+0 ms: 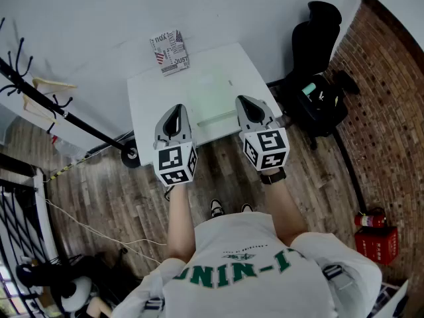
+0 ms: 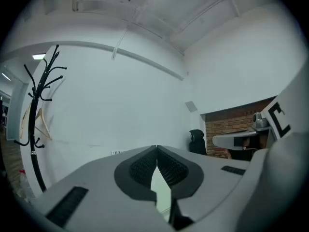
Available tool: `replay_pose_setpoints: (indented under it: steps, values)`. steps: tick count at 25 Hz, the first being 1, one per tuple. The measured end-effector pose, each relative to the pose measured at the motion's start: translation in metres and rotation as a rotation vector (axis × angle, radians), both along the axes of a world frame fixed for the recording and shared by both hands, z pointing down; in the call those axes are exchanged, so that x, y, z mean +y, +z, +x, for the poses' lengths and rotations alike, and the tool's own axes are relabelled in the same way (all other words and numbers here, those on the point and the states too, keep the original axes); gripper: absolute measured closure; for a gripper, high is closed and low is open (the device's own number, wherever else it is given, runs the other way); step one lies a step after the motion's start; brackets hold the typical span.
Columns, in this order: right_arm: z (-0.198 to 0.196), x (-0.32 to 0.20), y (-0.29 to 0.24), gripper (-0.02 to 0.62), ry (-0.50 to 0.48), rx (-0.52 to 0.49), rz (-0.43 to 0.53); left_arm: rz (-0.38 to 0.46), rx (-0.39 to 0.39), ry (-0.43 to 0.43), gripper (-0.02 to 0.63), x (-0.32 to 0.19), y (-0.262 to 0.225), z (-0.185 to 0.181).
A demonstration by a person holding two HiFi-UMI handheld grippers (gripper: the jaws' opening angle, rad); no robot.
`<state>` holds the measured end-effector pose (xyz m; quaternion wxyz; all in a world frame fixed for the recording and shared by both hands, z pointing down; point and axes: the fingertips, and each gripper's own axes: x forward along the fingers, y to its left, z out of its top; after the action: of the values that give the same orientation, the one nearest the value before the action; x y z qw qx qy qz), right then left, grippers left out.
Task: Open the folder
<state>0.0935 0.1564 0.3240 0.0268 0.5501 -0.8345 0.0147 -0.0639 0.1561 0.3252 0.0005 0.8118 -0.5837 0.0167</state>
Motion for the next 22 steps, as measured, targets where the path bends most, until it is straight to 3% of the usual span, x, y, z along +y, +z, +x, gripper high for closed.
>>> replay_pose_setpoints:
  steps: [10,16,22]
  values:
    - [-0.039,-0.008,0.021,0.578,-0.046,-0.103,-0.033,-0.016,0.056,0.070,0.591,-0.018,0.017,-0.022]
    - [-0.020,-0.040,0.058,0.578,-0.016,-0.120,-0.129,-0.077,0.060,0.119,0.591,-0.050,0.043,-0.008]
    - [0.010,-0.118,0.091,0.578,-0.051,-0.164,-0.194,-0.101,0.031,0.117,0.591,-0.121,0.066,0.017]
